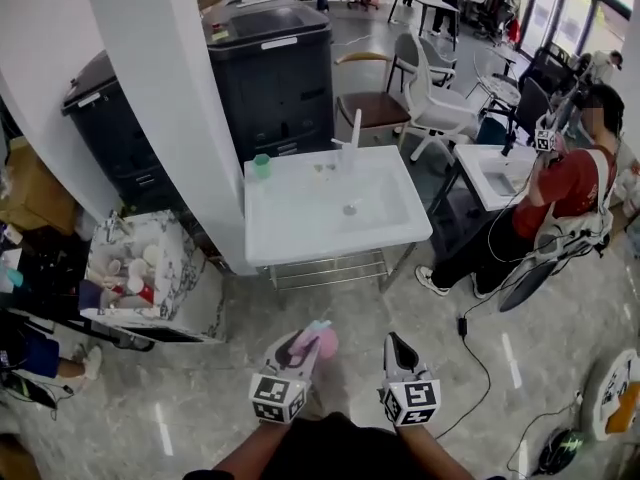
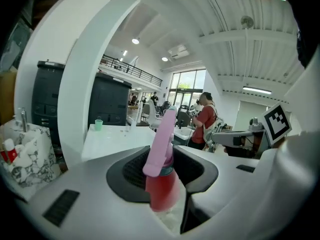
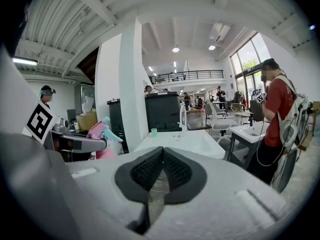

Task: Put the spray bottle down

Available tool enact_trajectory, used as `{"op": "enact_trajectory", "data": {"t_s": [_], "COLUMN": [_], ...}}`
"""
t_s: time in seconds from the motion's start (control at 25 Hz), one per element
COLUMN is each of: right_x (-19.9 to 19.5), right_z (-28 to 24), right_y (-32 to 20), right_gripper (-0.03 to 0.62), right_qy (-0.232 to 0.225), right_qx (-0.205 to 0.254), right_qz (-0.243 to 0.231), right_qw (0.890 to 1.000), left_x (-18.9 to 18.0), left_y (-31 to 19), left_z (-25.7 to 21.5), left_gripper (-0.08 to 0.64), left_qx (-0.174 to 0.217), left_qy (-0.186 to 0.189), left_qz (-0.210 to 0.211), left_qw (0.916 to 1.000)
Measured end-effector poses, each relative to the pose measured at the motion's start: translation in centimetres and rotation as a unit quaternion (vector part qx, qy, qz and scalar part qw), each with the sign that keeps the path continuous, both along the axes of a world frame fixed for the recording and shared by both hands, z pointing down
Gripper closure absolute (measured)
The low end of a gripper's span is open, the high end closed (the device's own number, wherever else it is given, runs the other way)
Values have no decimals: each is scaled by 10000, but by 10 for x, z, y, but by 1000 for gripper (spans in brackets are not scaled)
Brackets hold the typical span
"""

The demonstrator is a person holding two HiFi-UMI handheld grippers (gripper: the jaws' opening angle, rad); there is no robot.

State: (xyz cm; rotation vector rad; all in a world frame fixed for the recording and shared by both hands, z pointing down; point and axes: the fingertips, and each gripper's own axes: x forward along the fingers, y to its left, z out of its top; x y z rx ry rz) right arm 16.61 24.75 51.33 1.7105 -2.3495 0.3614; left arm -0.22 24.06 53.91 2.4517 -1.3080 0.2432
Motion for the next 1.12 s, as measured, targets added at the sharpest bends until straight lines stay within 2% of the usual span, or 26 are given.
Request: {"op": "enact_trajectory", "data": {"t_s": [0.28,0.52,0.76,1.12], "right_x": [-61,-78,-70,-116], "right_z": [-6,2,-6,2], "right_y": [-107,-160,-195,-239], "right_gripper": [594,594,594,594], "right_qy": [24,74,283,178], "right_qx": [1,-136,-77,-66], "right_qz": [96,462,851,530], "right_qw": [10000,9988,9959,9984], "left_x": [-42,-77,-96,-114], "left_y": [-106,-172,-213,-253], "left_z": [-15,-13,-13,-9], "left_gripper": [407,408,407,407], "left_qx": [111,73,138,223], "left_qy": [-41,43,40,-46], "left_qz": [424,596,685,577], "left_qw": [9990,9982,9975,9981]}}
